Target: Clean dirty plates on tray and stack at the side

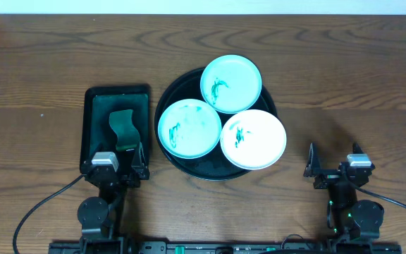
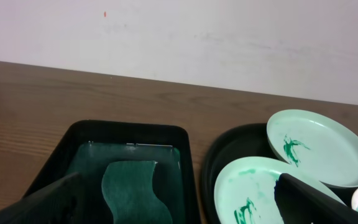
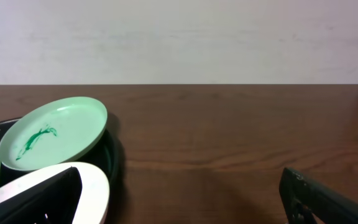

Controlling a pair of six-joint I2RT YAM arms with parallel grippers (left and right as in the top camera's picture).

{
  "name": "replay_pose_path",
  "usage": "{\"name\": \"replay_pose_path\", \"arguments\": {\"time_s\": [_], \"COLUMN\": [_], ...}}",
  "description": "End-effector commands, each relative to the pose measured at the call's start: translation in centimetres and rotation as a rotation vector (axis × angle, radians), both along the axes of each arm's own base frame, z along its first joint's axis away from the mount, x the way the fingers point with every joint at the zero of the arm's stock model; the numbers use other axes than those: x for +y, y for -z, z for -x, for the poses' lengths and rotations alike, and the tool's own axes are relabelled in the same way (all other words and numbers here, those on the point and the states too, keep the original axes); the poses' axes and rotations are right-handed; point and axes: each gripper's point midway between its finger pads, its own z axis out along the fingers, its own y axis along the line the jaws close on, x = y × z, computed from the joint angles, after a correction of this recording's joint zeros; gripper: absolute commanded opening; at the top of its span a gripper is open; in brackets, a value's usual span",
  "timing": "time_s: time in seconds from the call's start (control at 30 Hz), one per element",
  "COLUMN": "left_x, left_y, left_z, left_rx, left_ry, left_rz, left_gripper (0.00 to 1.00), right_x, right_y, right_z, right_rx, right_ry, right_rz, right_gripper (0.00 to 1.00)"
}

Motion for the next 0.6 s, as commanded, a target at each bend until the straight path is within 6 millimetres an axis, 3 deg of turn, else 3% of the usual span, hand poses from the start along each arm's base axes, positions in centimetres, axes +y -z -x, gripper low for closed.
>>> {"name": "replay_pose_path", "arguments": {"time_s": [0.0, 0.57], "left_x": [-0.06, -0.06], "left_y": [1.43, 1.43], "left_z": [0.12, 0.12], "left_rx": [0.046, 0.046], "left_ry": [0.008, 0.008], "left_rz": [-0.010, -0.010], "left_gripper": [0.97, 0.97], "right_x": [-0.02, -0.08], "right_y": [0.06, -0.01], "right_z": [0.02, 0.02], "right_rx": [0.001, -0.002], "right_ry": [0.000, 0.003], "right_rz": [0.012, 0.012], "right_gripper": [0.99, 0.99]}}
